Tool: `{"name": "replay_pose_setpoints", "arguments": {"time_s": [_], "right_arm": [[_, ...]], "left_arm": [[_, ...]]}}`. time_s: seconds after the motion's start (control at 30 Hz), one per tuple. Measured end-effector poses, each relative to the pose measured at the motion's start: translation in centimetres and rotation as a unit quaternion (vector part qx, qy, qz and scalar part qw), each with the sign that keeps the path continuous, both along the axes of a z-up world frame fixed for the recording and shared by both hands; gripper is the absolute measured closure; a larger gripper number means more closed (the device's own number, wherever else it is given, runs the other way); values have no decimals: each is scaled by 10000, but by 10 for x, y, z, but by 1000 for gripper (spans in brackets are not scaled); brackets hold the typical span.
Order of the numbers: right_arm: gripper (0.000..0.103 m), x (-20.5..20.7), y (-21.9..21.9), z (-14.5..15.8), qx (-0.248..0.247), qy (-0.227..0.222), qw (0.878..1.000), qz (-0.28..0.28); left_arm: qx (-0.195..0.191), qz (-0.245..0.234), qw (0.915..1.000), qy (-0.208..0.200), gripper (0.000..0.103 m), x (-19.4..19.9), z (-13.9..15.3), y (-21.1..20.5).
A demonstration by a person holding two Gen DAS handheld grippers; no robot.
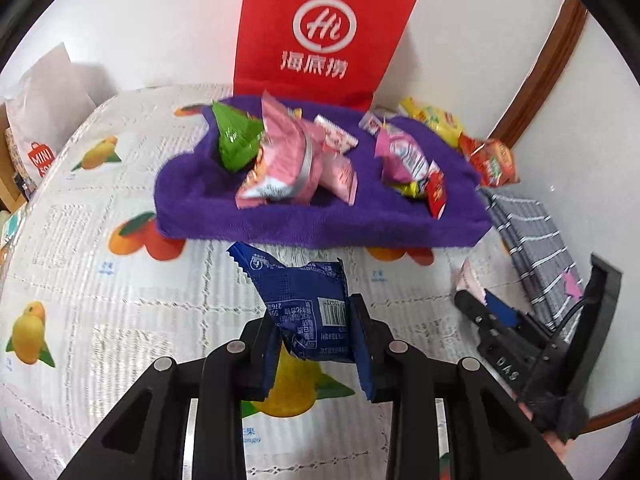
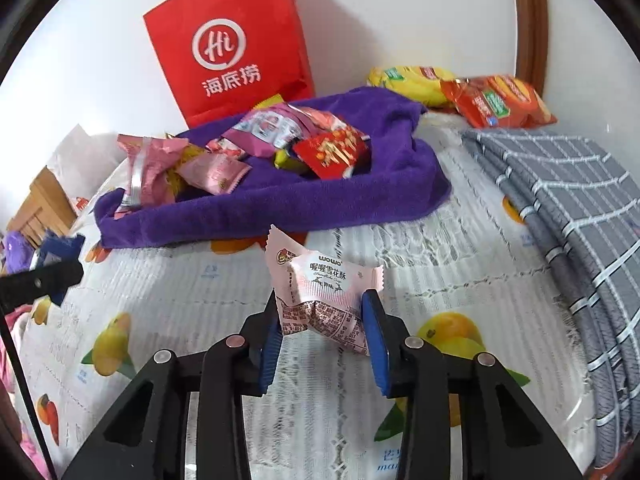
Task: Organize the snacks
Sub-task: 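Carry the pastry packet with the right tool while the left tool carries the blue packet to the towel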
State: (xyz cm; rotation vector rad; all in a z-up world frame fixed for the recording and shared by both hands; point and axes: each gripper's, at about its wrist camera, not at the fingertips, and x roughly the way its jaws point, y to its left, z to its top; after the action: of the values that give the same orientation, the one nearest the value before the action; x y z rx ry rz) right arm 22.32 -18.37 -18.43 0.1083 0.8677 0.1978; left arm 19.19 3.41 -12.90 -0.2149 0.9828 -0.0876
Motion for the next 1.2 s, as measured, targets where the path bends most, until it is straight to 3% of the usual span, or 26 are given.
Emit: {"name": "replay_pose_setpoints", "arguments": {"time_s": [0.27, 0.5, 0.63, 0.8, 0.97, 1.2], "right_arm": [[67, -2, 7, 76, 70, -580, 9982, 169], [69, 29, 8, 130, 334, -853, 9956, 207], [70, 53, 19, 134, 169, -843, 9958, 323], [70, 79, 23, 141, 364, -818, 9953, 366], [70, 112, 26, 146, 31, -755, 9971, 109], [70, 143, 17, 114, 362, -425, 9984, 57]], "left_arm": [[-105, -27, 9995, -283, 73, 11, 32, 11], [-164, -46, 9986, -504, 73, 42, 59, 10], [-162, -58, 9982, -575, 73, 64, 70, 10], [-183, -32, 9982, -564, 73, 96, 79, 9], [-246, -5, 9982, -544, 73, 124, 87, 6], [-212, 108, 9984, -516, 73, 156, 81, 2]]}}
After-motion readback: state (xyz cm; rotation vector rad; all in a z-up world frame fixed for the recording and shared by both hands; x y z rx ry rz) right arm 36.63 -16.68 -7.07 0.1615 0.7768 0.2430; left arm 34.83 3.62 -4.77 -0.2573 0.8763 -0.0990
